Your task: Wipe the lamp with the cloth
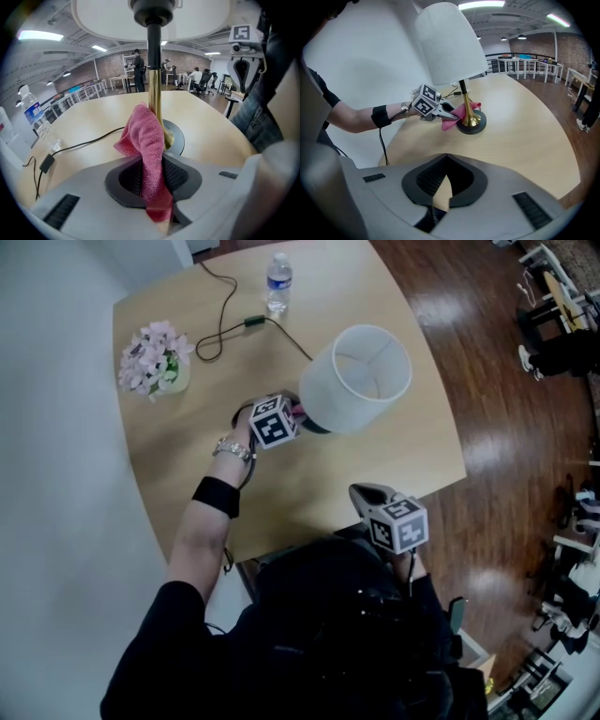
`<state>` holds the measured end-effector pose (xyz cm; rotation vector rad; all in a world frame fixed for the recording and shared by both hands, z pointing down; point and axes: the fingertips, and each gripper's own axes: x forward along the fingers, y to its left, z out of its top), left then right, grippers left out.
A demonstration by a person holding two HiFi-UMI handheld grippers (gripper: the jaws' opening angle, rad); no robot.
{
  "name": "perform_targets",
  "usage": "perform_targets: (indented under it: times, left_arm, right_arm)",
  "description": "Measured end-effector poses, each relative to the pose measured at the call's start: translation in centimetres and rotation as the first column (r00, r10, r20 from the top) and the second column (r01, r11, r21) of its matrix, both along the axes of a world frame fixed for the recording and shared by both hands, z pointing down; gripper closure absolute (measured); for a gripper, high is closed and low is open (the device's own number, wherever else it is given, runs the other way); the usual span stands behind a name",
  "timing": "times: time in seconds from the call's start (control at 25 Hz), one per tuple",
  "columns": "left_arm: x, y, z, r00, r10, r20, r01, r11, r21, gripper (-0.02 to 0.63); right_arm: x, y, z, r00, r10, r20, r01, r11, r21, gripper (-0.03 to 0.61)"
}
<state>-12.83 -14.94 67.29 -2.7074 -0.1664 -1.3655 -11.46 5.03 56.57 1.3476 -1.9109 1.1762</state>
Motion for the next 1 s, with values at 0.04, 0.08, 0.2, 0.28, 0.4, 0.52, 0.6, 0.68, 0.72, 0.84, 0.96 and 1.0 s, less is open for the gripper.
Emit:
perform_targets:
  times: [0.04,0.08,0.2,0.28,0.4,0.52,0.6,0.68,0.72,0.84,0.96,1.0]
  left_arm:
    - [-0.1,0.1,0.0,1.0,-0.026,0.003,0.026,1.0,0.002,0.522]
    - [-0.2,0.3,0.0,0.999,-0.052,0.009,0.052,0.999,0.007,0.522]
    - [-0.3,1.1,0.0,0.992,-0.129,0.01,0.129,0.992,0.01,0.522]
    - [-0.2,1.8,0.0,0.983,-0.184,0.001,0.184,0.983,-0.001,0.522]
    - [-0.1,2.7,0.3,0.961,-0.276,-0.007,0.276,0.961,-0.021,0.522]
    - [0.3,3.5,0.7,0.922,-0.387,-0.001,0.386,0.921,-0.044,0.523]
    - [0.6,3.8,0.6,0.884,-0.468,0.003,0.467,0.883,-0.047,0.523]
    - [0.9,4.2,0.6,0.843,-0.538,0.011,0.538,0.842,-0.04,0.523]
    - [1.2,4.5,0.6,0.821,-0.57,0.016,0.57,0.82,-0.043,0.523]
    - [2.0,5.3,0.5,0.75,-0.661,0.025,0.661,0.748,-0.061,0.523]
    - [2.9,5.8,0.8,0.674,-0.738,0.039,0.738,0.671,-0.07,0.523]
    - [3.4,6.0,0.8,0.654,-0.756,0.037,0.756,0.65,-0.072,0.523]
  right_arm:
    - [0.2,0.0,0.0,1.0,-0.003,0.001,0.003,1.0,0.003,0.574]
    - [0.4,0.0,0.0,1.0,-0.006,0.003,0.006,1.0,0.005,0.574]
    - [0.8,0.0,0.1,1.0,-0.022,0.012,0.022,1.0,0.014,0.574]
    - [1.0,-0.1,0.3,0.999,-0.043,0.02,0.043,0.999,0.021,0.574]
    - [1.2,-0.4,0.5,0.996,-0.079,0.035,0.078,0.996,0.036,0.574]
    - [2.1,-0.5,0.7,0.993,-0.106,0.05,0.103,0.993,0.05,0.574]
    - [3.1,-0.4,0.5,0.991,-0.119,0.059,0.115,0.992,0.059,0.574]
    - [4.5,-0.2,0.4,0.99,-0.126,0.066,0.122,0.99,0.065,0.574]
    - [5.3,0.0,0.4,0.989,-0.129,0.069,0.124,0.99,0.069,0.574]
    - [7.5,0.2,0.4,0.987,-0.139,0.081,0.133,0.988,0.077,0.574]
    - [9.2,0.4,0.7,0.983,-0.16,0.094,0.153,0.985,0.078,0.574]
    - [9.8,0.5,0.8,0.981,-0.169,0.097,0.162,0.984,0.077,0.574]
